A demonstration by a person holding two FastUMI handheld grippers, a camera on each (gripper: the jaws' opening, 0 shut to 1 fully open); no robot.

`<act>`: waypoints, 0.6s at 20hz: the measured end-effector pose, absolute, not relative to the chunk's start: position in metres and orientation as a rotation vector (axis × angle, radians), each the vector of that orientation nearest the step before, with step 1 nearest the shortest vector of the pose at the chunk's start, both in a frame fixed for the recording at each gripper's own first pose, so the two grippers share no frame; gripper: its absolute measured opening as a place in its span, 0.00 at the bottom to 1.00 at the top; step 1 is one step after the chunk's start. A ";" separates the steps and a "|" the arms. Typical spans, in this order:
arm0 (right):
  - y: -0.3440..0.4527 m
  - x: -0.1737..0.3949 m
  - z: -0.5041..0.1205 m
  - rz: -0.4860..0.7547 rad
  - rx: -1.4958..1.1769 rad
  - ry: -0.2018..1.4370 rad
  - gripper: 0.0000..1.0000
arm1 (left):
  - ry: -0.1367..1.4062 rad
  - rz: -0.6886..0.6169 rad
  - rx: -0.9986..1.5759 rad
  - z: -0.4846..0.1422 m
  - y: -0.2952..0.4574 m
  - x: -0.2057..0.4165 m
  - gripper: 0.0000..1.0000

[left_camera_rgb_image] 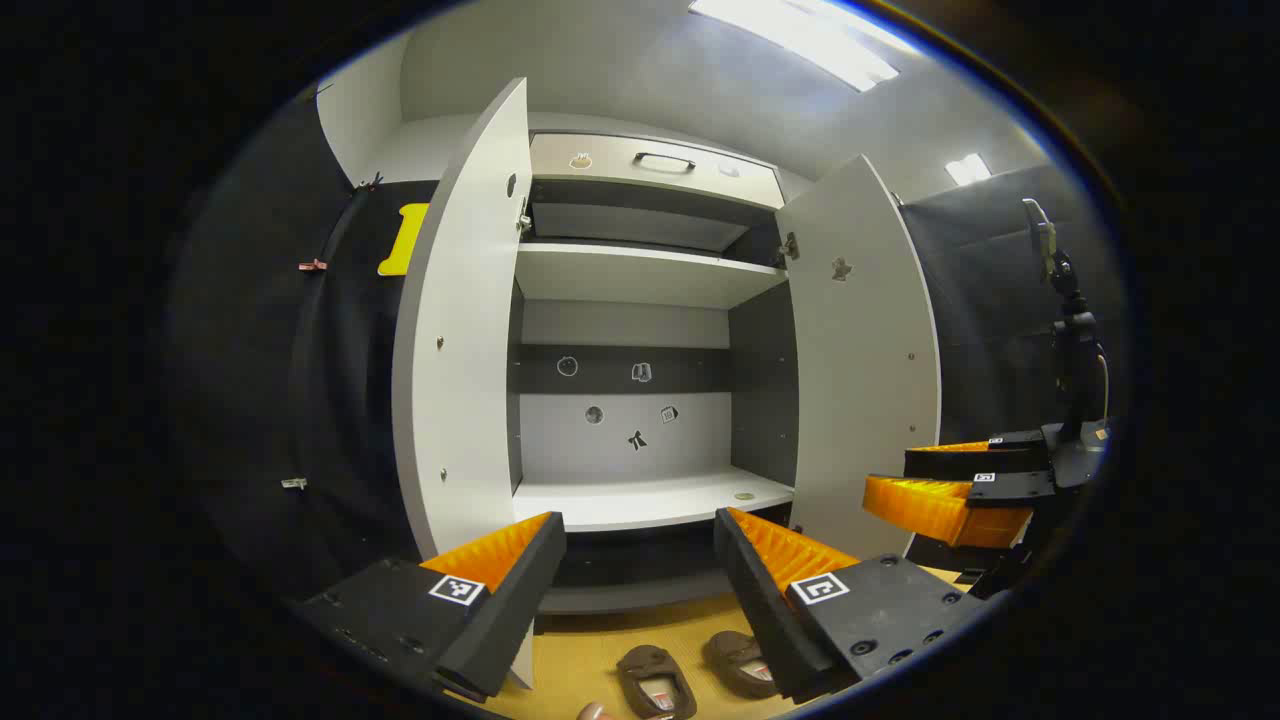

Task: Grab one shoe with the right hand and put it into the shoe cabinet, grab the other shoe with the left hand and put it into the shoe cabinet; then close the right door with the right hand and the left door with the left hand.

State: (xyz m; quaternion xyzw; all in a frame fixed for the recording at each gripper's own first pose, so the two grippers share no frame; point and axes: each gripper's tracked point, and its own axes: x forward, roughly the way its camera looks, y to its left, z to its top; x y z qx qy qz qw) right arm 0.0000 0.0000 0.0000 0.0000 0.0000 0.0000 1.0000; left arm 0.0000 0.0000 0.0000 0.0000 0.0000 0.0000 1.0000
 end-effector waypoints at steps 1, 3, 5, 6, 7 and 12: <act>0.001 0.000 0.000 0.001 -0.001 0.000 0.98 | -0.007 -0.001 -0.001 0.000 0.000 0.001 0.95; 0.002 0.001 -0.001 0.001 0.000 0.003 0.98 | -0.006 -0.006 0.009 0.000 -0.001 0.002 0.95; 0.004 0.001 -0.001 0.004 0.002 0.004 0.98 | -0.010 -0.006 0.032 0.000 -0.001 0.001 0.95; 0.005 0.001 -0.001 0.005 0.004 0.003 0.98 | -0.017 -0.006 0.040 0.001 -0.001 0.001 0.95; 0.004 0.001 -0.001 0.004 0.003 0.002 0.98 | -0.021 -0.011 0.044 0.001 -0.003 0.000 0.95; 0.006 -0.001 -0.003 -0.001 -0.005 0.009 0.98 | -0.039 -0.014 0.039 0.006 -0.003 -0.003 0.95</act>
